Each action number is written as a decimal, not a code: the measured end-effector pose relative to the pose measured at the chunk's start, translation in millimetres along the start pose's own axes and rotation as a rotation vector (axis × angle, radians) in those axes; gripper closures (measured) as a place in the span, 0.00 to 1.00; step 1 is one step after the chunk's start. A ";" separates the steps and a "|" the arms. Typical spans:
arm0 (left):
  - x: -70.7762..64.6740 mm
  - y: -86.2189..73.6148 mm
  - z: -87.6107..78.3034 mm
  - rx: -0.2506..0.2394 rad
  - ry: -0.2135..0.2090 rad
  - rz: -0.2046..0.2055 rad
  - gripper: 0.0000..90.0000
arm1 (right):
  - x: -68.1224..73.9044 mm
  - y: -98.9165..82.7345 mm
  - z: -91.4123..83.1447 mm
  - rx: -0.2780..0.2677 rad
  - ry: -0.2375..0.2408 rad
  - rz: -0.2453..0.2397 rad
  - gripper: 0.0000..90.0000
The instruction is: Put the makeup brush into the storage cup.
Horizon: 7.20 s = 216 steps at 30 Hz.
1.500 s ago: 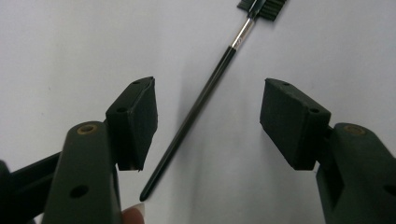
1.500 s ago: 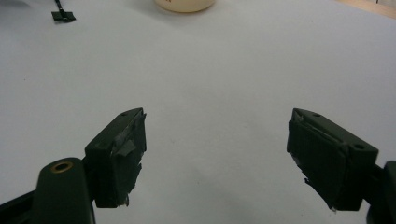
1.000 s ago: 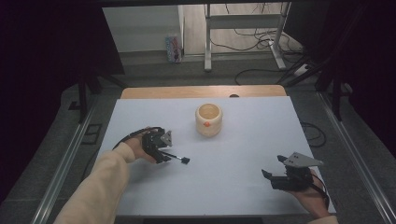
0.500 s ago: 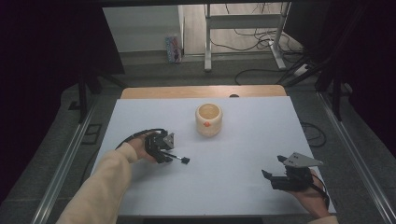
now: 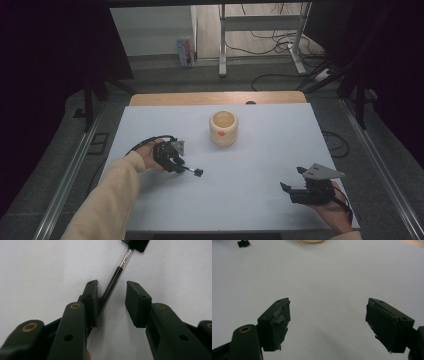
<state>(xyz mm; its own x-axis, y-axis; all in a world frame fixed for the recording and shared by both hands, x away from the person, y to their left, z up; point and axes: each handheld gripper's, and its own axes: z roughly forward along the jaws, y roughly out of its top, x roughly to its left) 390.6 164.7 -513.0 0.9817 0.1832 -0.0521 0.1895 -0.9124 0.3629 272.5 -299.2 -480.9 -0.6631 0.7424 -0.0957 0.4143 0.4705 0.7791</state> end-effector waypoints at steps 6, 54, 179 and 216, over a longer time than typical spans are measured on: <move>-0.4 2.0 -0.4 0.013 0.006 -0.003 0.76 | 0.7 0.2 0.1 0.000 -0.003 -0.002 0.22; -37.4 10.4 -51.8 0.066 0.213 0.014 0.95 | 2.1 3.5 -2.1 -0.025 -0.024 -0.014 0.22; -105.0 -13.5 -81.5 -0.689 0.287 -0.297 0.95 | 39.2 45.1 28.8 -0.133 0.134 0.023 0.22; -107.4 6.7 -69.7 -0.698 0.257 -0.308 0.95 | 89.4 72.7 68.5 -0.128 0.257 -0.025 0.23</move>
<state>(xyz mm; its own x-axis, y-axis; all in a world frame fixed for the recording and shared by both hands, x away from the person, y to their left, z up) 285.1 164.5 -440.1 0.8361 0.5454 -0.0595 0.3118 -0.3832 0.8694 286.0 -165.9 -475.2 -0.8152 0.5783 0.0316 0.3245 0.4109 0.8520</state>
